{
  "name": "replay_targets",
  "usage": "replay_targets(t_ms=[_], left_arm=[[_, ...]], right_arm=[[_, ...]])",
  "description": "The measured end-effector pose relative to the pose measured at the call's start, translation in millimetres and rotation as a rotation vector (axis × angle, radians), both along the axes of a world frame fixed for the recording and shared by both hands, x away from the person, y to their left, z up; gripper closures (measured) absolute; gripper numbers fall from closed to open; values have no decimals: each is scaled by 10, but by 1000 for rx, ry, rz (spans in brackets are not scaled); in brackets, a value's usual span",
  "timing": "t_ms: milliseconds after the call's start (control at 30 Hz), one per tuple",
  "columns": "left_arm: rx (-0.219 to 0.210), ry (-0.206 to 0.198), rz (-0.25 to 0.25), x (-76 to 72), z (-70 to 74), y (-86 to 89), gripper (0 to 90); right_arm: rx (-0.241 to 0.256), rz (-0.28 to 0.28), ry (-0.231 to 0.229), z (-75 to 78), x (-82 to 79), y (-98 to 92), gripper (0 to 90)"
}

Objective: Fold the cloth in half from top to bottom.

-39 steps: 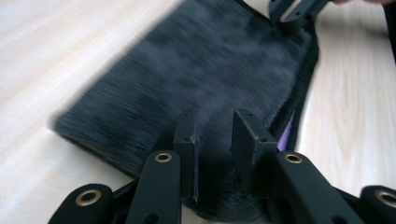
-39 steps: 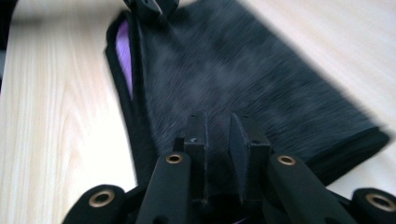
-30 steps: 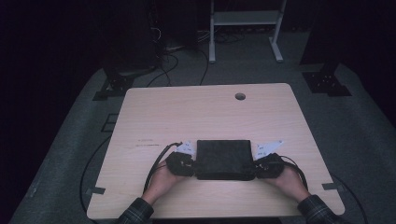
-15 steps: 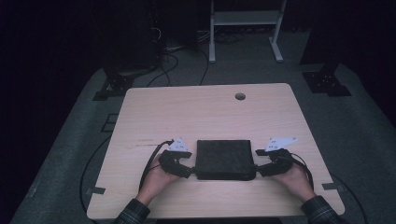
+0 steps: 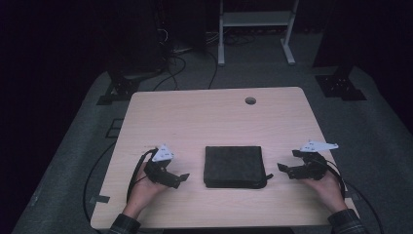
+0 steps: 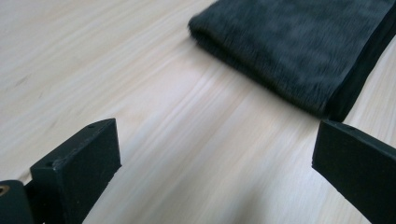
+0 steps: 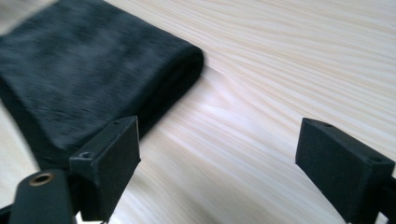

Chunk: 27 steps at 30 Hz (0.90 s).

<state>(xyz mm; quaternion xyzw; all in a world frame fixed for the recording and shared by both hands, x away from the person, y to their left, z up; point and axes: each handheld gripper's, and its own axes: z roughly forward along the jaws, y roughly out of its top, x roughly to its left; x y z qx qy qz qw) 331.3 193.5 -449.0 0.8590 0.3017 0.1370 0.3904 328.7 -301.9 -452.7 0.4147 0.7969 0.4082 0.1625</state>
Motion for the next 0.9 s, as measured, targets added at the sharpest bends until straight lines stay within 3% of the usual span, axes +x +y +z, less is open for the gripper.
replay_targets(t_ms=[233,367,533,700,733,900], left_arm=[[38,14,54,-72,-97,229,0],[79,30,86,-102,-191,331,0],[111,66,80,-144,-290,405,0],[73,42,68,-175,-326,480,0],[63,33,61,-180,-337,493,0],[55,25,59,-185,-346,506,0]], right_arm=[[-52,-83,-17,-110,-50,-144,84],[-85,-123,19,-184,-54,-209,84],[-110,-151,45,-258,-68,-252,70],[-143,-162,47,-329,-79,-278,8],[-124,-159,56,-354,-74,-287,2],[-122,-157,58,-354,-75,-304,2]])
